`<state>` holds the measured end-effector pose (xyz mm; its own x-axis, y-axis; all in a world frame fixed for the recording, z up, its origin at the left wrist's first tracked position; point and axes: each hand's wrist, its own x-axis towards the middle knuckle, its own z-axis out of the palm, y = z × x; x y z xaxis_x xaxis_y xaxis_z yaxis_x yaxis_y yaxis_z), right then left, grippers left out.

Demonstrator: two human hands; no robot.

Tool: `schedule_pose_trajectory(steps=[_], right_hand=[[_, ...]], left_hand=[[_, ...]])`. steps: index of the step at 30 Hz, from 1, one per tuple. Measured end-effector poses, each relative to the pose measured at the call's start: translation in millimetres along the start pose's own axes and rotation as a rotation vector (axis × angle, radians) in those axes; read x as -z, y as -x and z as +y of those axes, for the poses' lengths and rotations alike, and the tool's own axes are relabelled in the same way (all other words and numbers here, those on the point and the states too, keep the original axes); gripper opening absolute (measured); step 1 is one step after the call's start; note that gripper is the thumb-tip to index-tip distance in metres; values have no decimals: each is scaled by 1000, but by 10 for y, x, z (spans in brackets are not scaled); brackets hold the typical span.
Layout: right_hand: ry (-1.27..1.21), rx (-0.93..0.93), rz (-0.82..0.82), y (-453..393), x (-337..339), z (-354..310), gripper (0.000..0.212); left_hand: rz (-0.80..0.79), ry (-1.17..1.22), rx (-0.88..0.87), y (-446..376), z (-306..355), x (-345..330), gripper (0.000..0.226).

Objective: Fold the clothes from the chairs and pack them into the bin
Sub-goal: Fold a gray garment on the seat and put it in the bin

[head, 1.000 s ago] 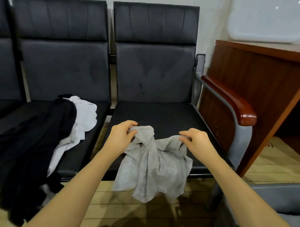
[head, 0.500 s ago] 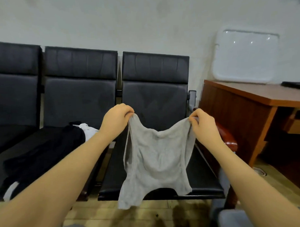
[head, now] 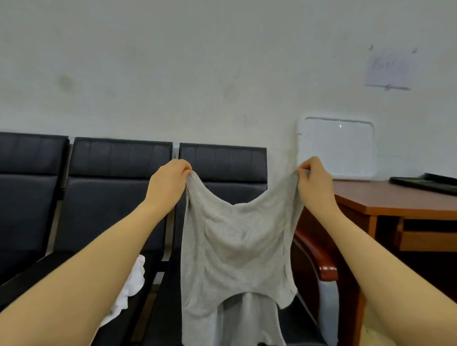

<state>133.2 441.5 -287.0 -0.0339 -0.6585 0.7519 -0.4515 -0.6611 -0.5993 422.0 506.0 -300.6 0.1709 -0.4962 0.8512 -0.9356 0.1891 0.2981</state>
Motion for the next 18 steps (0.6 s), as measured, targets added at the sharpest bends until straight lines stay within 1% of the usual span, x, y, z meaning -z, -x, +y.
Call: schedule_pose_trajectory(steps=[2, 5, 7, 9, 11, 14, 17, 18], right_hand=[[-8, 9, -4, -30, 82, -19, 10], [53, 41, -36, -20, 161, 52, 16], [148, 39, -68, -3, 175, 173, 22], [293, 21, -106, 29, 187, 321, 23], [405, -48, -174, 111, 226, 419, 22], [539, -96, -248, 225, 277, 551, 15], [576, -107, -213, 274, 248, 647, 14], [580, -112, -189, 284, 223, 681, 15]], left_hand=[[-14, 46, 56, -32, 61, 27, 20], [-6, 224, 167, -18, 123, 23, 22], [-10, 318, 229, 22, 132, -18, 27], [-20, 327, 282, 82, 126, -75, 35], [-20, 324, 333, 144, 95, -133, 36], [-104, 230, 310, 226, -17, -240, 28], [-264, -31, 191, 322, -191, -333, 17], [-328, -105, 150, 364, -232, -349, 19]])
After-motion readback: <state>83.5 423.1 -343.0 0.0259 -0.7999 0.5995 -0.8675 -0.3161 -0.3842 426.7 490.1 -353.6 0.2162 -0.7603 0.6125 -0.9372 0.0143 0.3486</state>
